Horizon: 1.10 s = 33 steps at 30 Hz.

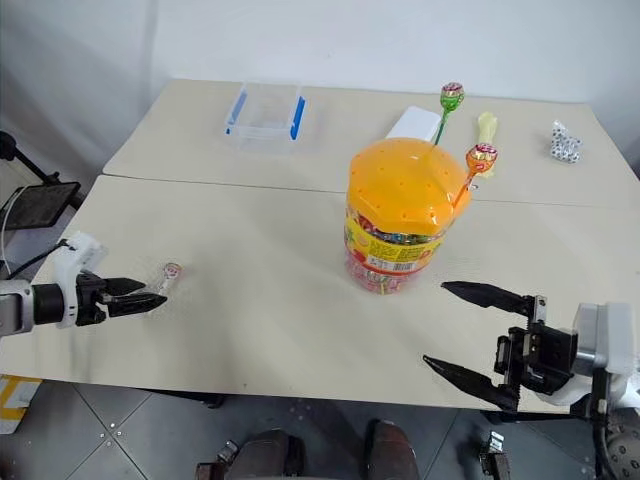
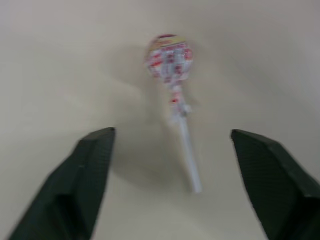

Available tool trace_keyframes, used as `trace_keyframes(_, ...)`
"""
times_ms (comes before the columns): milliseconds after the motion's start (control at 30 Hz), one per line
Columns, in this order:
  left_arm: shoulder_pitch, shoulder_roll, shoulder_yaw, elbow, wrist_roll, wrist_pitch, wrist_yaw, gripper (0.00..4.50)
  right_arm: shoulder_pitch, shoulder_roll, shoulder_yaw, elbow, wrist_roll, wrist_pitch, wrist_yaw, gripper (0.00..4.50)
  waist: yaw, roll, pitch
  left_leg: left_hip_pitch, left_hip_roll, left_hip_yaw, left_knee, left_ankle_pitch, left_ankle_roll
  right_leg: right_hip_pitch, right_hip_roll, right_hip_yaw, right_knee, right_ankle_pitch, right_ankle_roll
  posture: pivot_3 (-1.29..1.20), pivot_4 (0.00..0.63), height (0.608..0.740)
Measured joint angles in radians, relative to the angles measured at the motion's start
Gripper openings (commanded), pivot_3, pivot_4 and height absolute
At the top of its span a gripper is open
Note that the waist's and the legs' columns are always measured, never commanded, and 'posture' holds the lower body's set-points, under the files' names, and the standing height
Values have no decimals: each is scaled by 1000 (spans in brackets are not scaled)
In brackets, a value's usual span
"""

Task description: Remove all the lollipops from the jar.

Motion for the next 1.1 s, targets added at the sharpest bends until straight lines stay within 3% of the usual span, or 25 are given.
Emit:
trace_keyframes(100, 20, 31, 85, -6, -79, -116, -186, 4226, -5, 5, -30, 17, 44, 54, -90, 4500, 0, 0, 0, 0, 0, 3, 0, -1, -1, -4, -1, 1, 4, 0, 0, 0, 150, 740)
trace_keyframes(200, -18, -2, 132, 1, -136, -245, -289, 4373, -70, -10, -41, 73, 70, 112, -177, 4500, 2, 0, 0, -1, 0, 9, 2, -1, 0, -5, -1, 1, 4, 0, 0, 0, 150, 740)
trace_keyframes(433, -104, -340, 214, -168, -393, -306, -197, 4373, -286, -46, -32, 125, 51, 229, -446, 4500, -1, 0, 0, -3, 0, 12, 3, -1, 0, -9, -1, 4, 9, 0, 0, 0, 150, 740)
trace_keyframes(600, -113, -559, 104, -378, -518, -290, -42, 4373, -425, -40, -12, 146, 54, 257, -520, 4500, 0, 0, -1, -3, -1, 12, 3, -1, 0, -9, -2, 4, 9, 0, 0, 0, 150, 740)
trace_keyframes(733, -109, -559, 34, -436, -582, -242, -41, 4373, -446, -64, 16, 141, 109, 335, -515, 4500, 0, 0, -1, -3, -1, 12, 3, -1, 0, -9, -2, 5, 8, 0, 0, 0, 150, 740)
trace_keyframes(967, -148, -573, -51, -427, -575, -251, -26, 4373, -474, -102, 28, 121, 141, 407, -499, 4500, 3, 0, -1, -4, -1, 12, 3, -1, 1, -9, -1, 5, 5, 0, 0, 0, 150, 740)
trace_keyframes(1100, -200, -603, -103, -402, -508, -305, 2, 4500, -498, -98, 31, 123, 132, 407, -504, 3569, 3, 0, -1, -4, -1, 12, 3, -1, 0, -9, -1, 4, 5, 0, 0, 0, 150, 740)
